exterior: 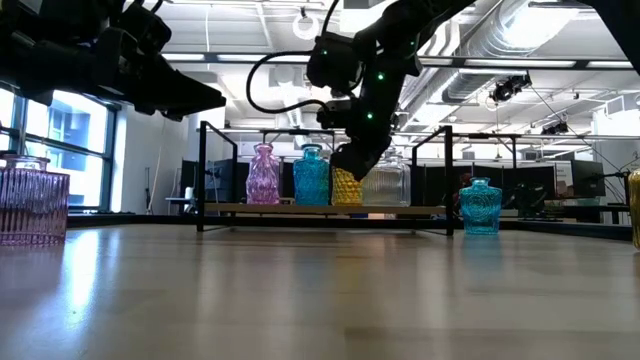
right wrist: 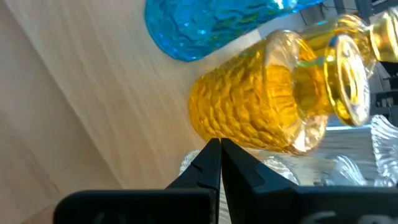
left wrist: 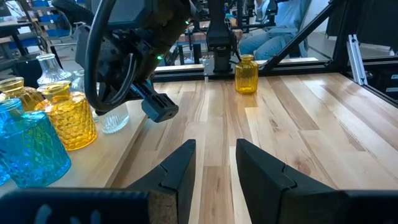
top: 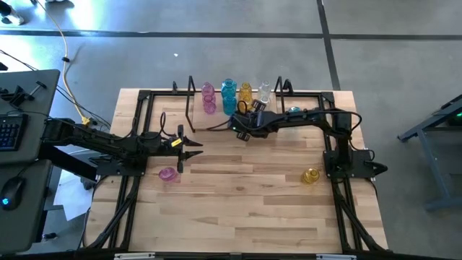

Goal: Sort vases onto shelf
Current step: Put the transparent vase on the shelf aligned with the other transparent vase

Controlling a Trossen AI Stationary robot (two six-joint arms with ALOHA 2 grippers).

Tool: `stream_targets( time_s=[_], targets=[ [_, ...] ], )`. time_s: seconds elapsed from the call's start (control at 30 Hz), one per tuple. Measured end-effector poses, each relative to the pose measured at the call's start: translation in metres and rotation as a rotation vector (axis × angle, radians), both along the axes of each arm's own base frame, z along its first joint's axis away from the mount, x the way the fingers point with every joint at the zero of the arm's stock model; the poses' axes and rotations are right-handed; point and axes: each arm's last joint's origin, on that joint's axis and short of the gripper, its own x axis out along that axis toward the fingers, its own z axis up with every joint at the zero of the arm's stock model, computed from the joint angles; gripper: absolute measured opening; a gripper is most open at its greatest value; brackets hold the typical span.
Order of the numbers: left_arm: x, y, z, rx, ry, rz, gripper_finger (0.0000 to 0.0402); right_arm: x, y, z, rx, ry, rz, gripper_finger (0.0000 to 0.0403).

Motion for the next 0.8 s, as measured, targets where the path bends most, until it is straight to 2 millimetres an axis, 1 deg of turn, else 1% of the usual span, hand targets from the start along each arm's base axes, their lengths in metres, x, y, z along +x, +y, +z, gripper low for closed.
stream_targets(
  time_s=[0.8],
  targets=[
    [0.0000,0.0000,0.0000,0.000,0.000,0.000,0.0103,-0.0097,-0.0041,-0.0026,0.013,0.016,-0.107,0.0000]
  ],
)
